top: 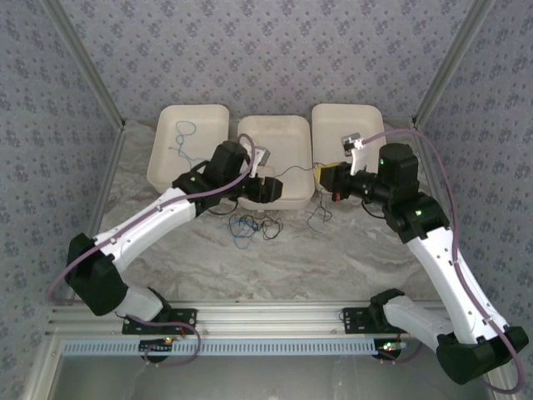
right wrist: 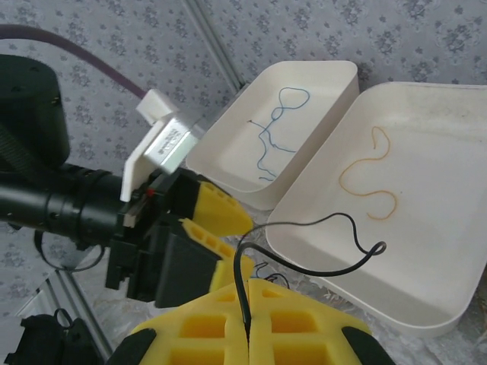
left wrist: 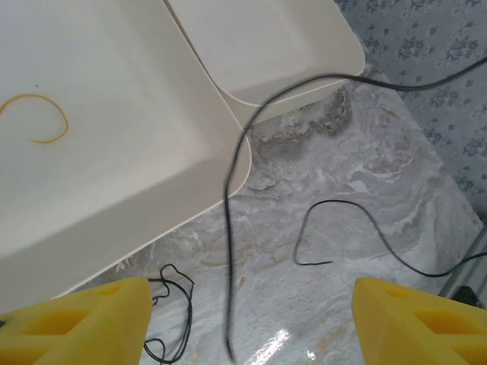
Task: Untangle the cables
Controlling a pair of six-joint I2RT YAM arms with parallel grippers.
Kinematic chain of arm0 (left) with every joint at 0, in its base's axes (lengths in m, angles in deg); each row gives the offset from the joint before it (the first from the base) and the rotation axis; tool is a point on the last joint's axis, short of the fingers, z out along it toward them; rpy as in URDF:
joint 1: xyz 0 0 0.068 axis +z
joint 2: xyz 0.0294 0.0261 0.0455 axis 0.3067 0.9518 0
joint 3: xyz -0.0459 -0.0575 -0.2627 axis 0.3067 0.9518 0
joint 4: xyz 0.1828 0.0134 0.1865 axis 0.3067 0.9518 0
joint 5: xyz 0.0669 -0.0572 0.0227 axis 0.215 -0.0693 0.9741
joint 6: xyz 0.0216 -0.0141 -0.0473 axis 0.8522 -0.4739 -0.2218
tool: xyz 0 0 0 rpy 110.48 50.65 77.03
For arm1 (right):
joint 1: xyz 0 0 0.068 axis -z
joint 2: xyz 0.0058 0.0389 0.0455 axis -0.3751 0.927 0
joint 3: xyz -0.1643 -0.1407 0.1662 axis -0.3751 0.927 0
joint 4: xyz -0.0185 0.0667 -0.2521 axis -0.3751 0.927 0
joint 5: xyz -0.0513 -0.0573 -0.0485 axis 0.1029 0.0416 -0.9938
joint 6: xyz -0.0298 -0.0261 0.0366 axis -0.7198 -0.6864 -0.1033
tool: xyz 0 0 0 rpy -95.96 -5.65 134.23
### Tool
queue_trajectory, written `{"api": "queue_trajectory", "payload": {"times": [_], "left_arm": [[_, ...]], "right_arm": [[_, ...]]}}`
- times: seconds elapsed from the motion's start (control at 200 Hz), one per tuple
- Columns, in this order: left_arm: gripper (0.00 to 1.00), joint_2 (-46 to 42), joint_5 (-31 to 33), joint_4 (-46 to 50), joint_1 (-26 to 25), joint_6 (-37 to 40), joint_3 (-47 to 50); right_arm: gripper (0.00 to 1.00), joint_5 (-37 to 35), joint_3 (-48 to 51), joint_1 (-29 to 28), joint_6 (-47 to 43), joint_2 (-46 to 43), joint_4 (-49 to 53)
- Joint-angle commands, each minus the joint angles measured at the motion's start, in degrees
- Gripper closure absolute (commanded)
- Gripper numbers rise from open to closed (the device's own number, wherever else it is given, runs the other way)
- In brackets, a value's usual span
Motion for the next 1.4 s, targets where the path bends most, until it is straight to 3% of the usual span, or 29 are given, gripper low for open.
{"api": "queue_trajectory", "payload": {"times": [0.0, 0.2, 0.355, 0.42, 0.535, 0.74, 0.974, 1.079, 1.324, 1.394], "left_arm": [[0.3, 1.71, 4.51, 0.59, 0.08, 4.01, -2.16], [0.36, 6.65, -4.43, -0.88, 0.35, 4.69, -4.81], [0.4, 6.33, -7.17, -3.41, -0.18, 4.27, -2.95], [0.55, 6.54, -4.95, -2.32, -0.2, 4.16, -3.47], [1.0, 6.27, 4.17, -0.16, -0.07, 3.74, -5.15], [1.0, 1.57, 16.91, 2.52, 0.6, 2.66, -13.97], [1.0, 5.79, 17.12, 12.06, 1.23, 4.15, -29.44], [1.0, 6.02, 19.46, 13.57, 1.19, 3.14, -26.2], [1.0, -3.04, 26.68, 8.22, 1.09, -2.9, -5.37], [1.0, -5.85, 29.66, 8.52, 1.48, -3.83, -3.49]], "right_arm": [[1.0, 2.85, 0.47, -0.89, 0.89, -0.51, -1.78], [1.0, 1.8, 1.9, -1.37, 1.21, -1.53, -2.09], [1.0, 1.43, 2.07, -1.3, 0.89, -1.74, -1.72], [1.0, 1.44, 2.17, -1.18, 0.84, -1.94, -1.77], [1.0, 0.75, 2.0, -0.92, 0.45, -2.21, -0.78], [1.0, -7.12, 2.66, -0.12, -2.34, -3.11, 4.89], [1.0, -14.13, 9.08, -1.47, -0.98, 2.48, 7.92], [1.0, -16.95, 13.59, -4.02, 0.08, 5.84, 4.34], [0.81, -18.64, 17.52, -9.66, 1.21, 14.01, -2.11], [0.85, -18.71, 17.23, -10.53, 1.18, 13.92, -2.84]]}}
